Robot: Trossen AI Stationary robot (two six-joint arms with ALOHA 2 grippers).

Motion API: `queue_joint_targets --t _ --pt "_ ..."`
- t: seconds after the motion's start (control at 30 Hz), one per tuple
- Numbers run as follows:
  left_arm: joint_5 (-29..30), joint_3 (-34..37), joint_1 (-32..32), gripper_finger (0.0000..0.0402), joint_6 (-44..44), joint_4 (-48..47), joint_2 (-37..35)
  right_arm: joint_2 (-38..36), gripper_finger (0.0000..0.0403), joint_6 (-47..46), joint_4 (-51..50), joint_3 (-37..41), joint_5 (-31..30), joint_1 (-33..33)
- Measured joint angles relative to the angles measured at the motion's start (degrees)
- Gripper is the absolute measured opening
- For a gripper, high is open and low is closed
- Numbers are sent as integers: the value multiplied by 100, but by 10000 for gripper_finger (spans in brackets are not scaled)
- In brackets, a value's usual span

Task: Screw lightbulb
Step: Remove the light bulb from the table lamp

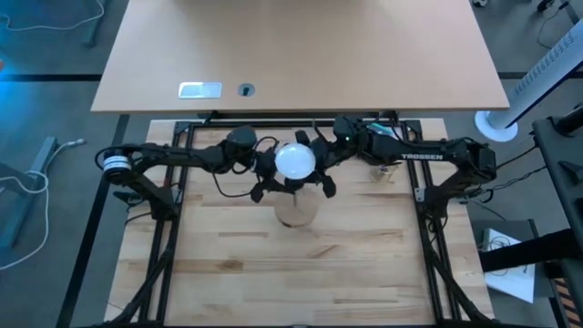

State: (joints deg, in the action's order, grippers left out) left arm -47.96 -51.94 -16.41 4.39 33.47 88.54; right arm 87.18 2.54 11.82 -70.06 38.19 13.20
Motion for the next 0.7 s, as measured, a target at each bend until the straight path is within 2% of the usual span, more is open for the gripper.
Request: queue_joint_targets --t 0.13,0.3,0.6,0.7 --pt "286 2 7 149 10 -58 113 19 136 -62 -265 4 -10 81" --pt "92 7 26 149 129 -557 140 30 130 48 -476 4 744 207" --pt "68 76 85 149 162 -716 139 76 135 57 -562 9 515 312" --pt "566 252 83 149 208 -821 137 19 129 64 -566 10 490 350"
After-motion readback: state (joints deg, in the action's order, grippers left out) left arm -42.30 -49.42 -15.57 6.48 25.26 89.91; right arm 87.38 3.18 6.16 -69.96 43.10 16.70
